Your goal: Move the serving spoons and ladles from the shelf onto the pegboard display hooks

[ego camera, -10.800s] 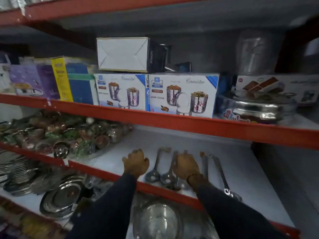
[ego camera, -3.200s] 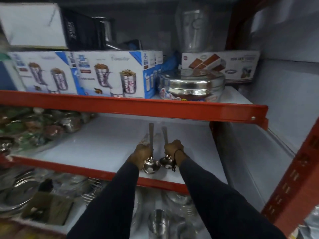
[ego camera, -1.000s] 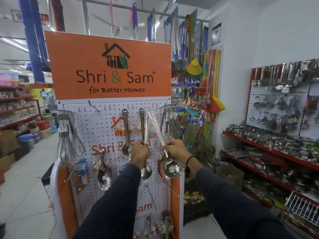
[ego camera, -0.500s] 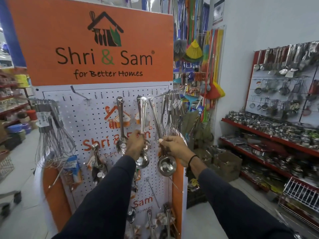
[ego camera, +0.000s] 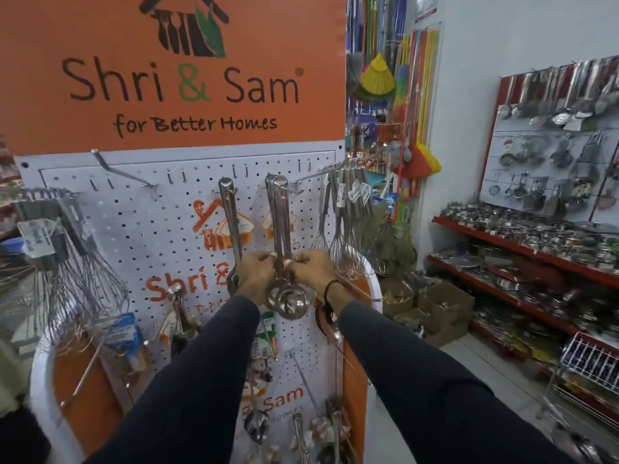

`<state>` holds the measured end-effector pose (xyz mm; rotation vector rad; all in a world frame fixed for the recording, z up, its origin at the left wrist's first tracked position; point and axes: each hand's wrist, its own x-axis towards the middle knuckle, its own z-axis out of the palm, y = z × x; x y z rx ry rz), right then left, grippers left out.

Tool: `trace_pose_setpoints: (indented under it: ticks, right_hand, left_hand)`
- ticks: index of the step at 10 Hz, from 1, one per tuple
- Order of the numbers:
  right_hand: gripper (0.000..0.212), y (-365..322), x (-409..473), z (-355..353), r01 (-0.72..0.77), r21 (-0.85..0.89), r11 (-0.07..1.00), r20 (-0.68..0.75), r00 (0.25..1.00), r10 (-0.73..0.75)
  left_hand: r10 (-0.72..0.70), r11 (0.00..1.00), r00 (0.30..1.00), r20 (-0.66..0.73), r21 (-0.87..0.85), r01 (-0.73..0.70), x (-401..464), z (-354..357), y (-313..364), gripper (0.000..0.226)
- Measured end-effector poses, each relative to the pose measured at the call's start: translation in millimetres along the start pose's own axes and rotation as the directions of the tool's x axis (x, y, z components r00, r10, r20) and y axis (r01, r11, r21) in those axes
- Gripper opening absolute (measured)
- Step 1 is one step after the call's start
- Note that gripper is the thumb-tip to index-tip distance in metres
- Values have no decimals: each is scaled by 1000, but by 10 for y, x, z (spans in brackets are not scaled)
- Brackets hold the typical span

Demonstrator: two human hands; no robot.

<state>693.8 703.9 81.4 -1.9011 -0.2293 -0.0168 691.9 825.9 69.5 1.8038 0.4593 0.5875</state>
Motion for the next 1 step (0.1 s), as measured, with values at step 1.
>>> trace_pose_setpoints:
  ticks: [1]
  right_hand:
    - [9, -8, 16, -39, -8, -72, 997, -30, 1000, 6]
  left_hand:
    - [2, 999, 1000, 6, 45, -2, -28, -91, -42, 31]
